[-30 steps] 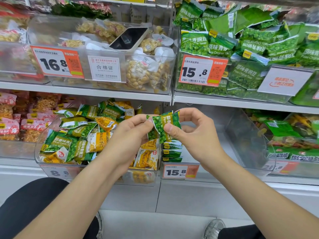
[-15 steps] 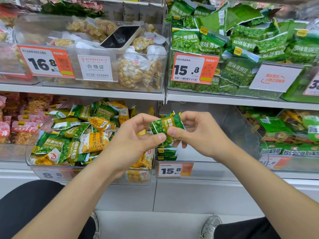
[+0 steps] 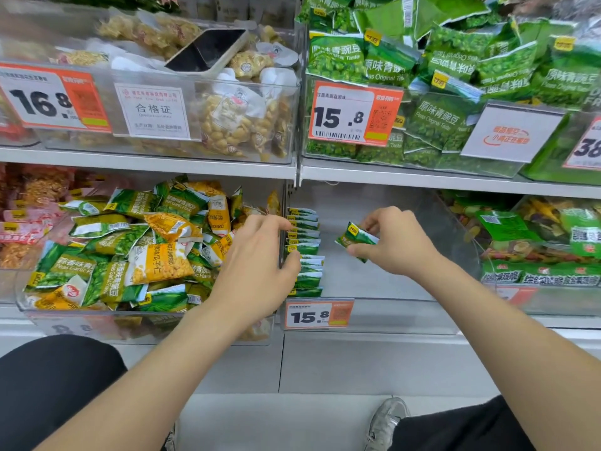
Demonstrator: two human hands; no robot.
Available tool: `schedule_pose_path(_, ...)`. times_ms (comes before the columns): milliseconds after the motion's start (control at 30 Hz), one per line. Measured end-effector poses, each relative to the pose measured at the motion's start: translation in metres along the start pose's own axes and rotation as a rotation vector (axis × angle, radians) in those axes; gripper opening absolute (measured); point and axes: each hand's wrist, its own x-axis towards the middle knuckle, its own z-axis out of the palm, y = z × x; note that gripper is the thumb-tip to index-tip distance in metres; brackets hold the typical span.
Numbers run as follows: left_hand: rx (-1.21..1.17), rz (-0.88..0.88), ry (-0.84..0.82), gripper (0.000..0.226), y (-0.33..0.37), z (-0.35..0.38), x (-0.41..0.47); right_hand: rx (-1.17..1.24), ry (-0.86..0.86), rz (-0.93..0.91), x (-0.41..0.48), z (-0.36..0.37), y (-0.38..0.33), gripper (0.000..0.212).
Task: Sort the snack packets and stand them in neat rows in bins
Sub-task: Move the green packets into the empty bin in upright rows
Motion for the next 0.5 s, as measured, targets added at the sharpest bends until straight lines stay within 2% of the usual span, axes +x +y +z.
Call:
schedule_pose_path(100, 0.06, -0.038, -0.065, 0.051, -0.001, 0.009, 0.011, -0.064, -0.085, 0.014, 0.026, 0.023, 0.011, 0.046)
schedule_pose_path(200, 0.066, -0.06, -0.022, 0.027, -0.003, 0.012, 0.022, -0.16, -0.131, -0.002, 0.051, 0.038, 0.009, 0.046)
schedule_pose_path(267, 0.066, -0.077, 0.037, 0.019, -0.004, 0.013, 0.029, -0.162, -0.154, 0.001, 0.066, 0.048, 0.006, 0.047)
schedule_pose_path(433, 0.056, -0.122, 0.114, 0.036, -0.007, 0.019, 0.039, -0.12, -0.18, 0.089, 0.094, 0.071, -0.007, 0.041)
schedule_pose_path(500, 0.048, -0.132, 0.137, 0.036, -0.008, 0.021, 0.04, -0.082, -0.159, 0.124, 0.104, 0.075, -0.007, 0.043)
